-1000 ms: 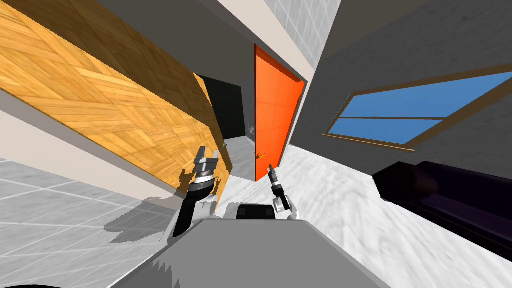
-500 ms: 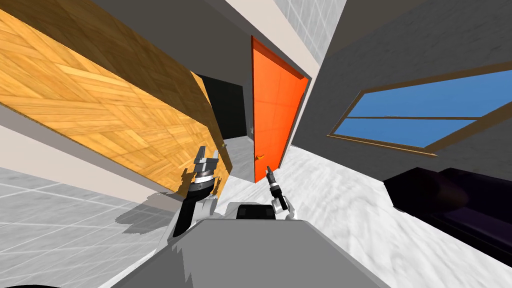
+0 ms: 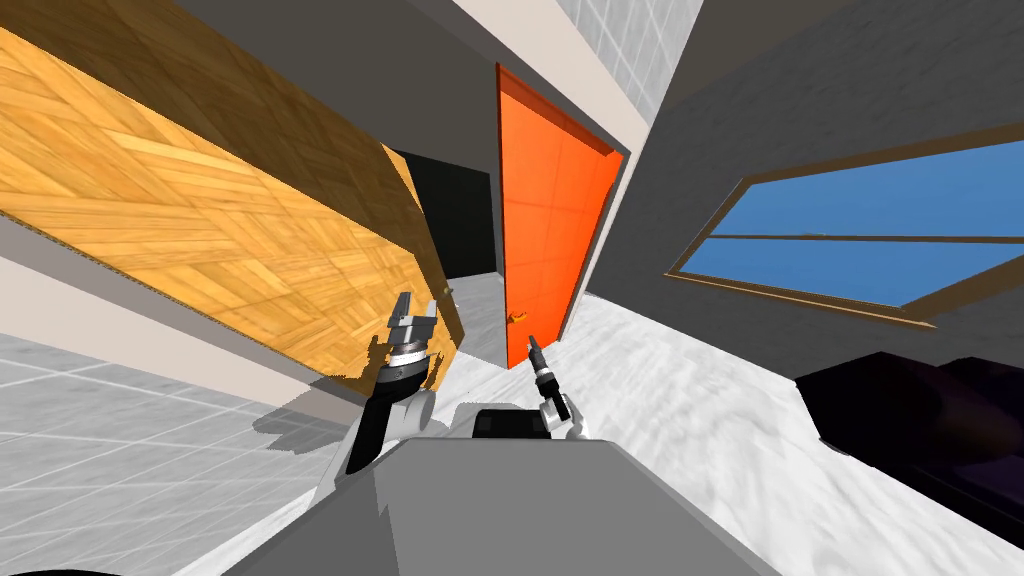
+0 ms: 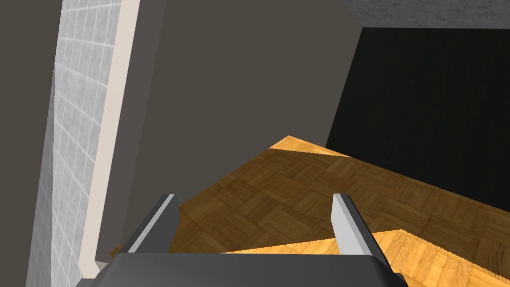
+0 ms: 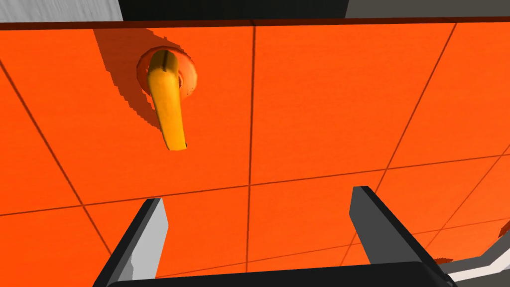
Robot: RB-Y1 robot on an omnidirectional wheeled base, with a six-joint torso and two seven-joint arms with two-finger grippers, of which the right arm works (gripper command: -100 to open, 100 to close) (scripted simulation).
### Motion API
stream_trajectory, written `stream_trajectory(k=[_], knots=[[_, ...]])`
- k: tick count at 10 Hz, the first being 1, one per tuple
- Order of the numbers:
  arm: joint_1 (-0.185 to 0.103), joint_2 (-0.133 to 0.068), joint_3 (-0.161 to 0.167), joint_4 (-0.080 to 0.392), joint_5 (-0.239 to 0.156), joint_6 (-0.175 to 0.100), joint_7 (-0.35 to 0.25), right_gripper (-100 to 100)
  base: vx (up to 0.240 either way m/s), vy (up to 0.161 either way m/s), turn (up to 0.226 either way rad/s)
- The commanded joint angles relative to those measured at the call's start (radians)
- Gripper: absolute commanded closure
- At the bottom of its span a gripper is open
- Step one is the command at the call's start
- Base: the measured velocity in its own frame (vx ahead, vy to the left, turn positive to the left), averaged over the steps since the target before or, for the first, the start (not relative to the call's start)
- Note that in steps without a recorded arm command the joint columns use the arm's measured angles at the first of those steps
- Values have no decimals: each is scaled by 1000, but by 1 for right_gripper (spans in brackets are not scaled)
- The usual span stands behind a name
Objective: Push the door open
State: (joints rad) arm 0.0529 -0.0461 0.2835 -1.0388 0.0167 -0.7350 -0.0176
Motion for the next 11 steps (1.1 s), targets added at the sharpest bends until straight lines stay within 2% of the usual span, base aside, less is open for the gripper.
stream_trajectory(k=[1, 2, 6, 9, 11], knots=[[-12, 8, 12, 39, 3, -1, 3, -100, 131, -132, 98], [-22, 17, 20, 70, 5, -3, 6, -100, 140, -137, 109], [-42, 33, 34, 127, 9, -8, 11, -100, 71, -96, 54], [-68, 61, 55, 205, 14, -13, 18, -100, 84, -121, 83], [-80, 76, 63, 239, 16, -16, 21, -100, 100, -138, 81]])
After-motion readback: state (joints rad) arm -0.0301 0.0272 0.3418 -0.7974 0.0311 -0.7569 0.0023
